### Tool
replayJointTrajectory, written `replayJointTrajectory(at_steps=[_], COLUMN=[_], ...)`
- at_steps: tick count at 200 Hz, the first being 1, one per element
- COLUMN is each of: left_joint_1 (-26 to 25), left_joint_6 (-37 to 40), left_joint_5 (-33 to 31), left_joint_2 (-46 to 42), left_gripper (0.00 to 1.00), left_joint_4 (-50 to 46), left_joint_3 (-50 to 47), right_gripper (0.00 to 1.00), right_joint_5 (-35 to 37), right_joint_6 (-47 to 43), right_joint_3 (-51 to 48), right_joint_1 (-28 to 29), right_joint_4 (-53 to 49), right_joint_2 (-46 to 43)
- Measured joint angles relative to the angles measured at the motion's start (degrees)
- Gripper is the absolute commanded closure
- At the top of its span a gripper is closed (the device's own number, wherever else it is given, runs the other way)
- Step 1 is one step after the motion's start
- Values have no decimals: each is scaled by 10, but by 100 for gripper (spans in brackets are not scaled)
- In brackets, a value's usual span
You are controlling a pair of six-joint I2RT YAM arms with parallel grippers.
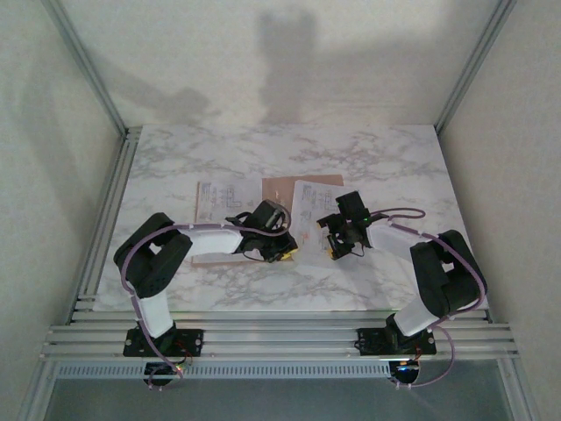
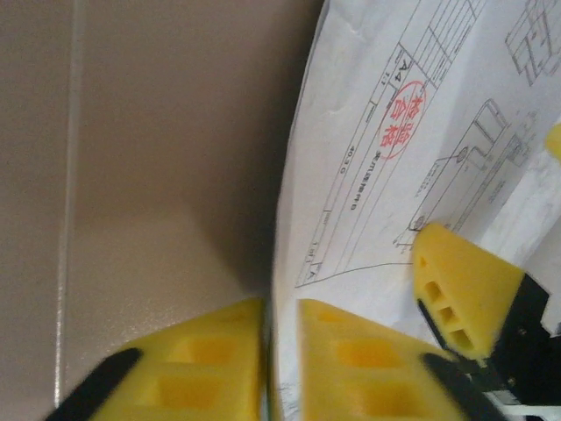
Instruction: Put the files into the folder
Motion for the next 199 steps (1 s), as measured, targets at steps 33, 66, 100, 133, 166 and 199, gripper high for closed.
replayJointTrajectory(at_steps=[33,66,100,133,166,199], left_joint_1=[-2,-2,-1,1,1,0], left_joint_6=[3,3,1,-26,-57,-93], left_joint_5=[-5,-14,-19,-33,-49,-60], left_joint_2=[0,0,0,-12,-23,-28], left_gripper=[100,100,100,100,100,100], left_joint_4=[-11,-17,-17,1,23,56], left_joint_3=[3,4,4,-14,-29,-46], right_gripper=[14,14,14,14,15,15], right_joint_5=[34,94,131,140,139,138], right_joint_6=[-34,-108,-161,-189,-210,-228], right_joint_3=[39,129,168,166,165,165], right_joint_1=[4,3,3,3,3,3], right_joint_4=[-83,-182,-216,-240,-245,-244], right_joint_2=[-10,-55,-99,-103,-103,-102])
